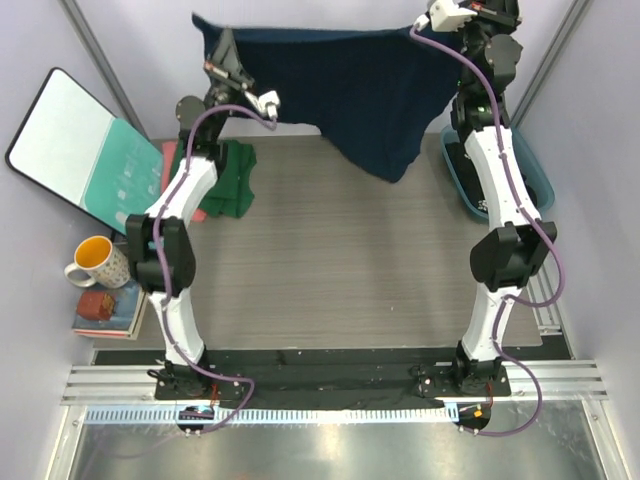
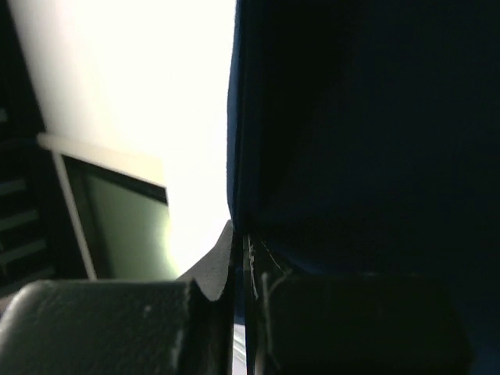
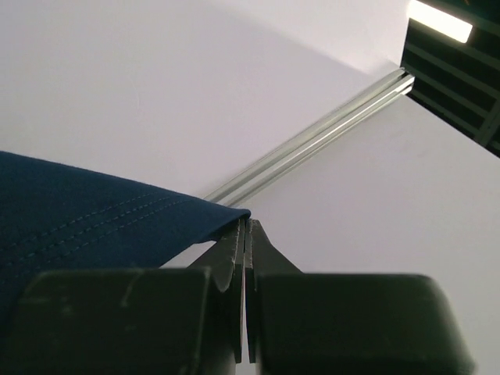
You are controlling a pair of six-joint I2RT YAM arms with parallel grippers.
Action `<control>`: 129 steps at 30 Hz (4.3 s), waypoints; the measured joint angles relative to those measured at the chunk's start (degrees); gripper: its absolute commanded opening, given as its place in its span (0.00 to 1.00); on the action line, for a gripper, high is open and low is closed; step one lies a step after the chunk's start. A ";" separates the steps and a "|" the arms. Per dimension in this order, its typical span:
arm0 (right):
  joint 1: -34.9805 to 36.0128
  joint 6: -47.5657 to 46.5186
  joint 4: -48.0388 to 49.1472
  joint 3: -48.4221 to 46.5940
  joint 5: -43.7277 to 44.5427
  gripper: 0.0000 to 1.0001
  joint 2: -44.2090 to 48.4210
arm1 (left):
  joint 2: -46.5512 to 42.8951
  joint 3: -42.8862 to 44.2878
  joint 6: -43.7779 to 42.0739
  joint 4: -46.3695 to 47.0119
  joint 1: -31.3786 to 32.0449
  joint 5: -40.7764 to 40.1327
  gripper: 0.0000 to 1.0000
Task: Fold and stack the t-shirts
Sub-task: Flatten out the tshirt
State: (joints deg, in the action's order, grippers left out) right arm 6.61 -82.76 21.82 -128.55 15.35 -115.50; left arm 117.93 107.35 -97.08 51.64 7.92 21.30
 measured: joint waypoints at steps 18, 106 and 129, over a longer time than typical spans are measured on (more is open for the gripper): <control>-4.17 12.26 -44.28 21.00 -18.58 0.01 35.58 | -43.63 -4.94 5.86 -76.50 0.61 -6.16 0.00; -14.38 3.74 -35.41 -18.36 -30.97 0.01 4.50 | -10.56 18.38 10.03 -37.35 -8.04 8.11 0.00; -20.92 2.86 -34.80 31.10 -37.51 0.01 48.48 | -38.99 -27.23 10.82 -25.99 -8.02 8.83 0.00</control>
State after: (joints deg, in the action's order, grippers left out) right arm -14.31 -79.90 -12.97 -97.45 -22.15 -67.02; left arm 78.94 80.12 -86.26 25.65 -0.10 30.13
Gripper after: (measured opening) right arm 0.020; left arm 0.010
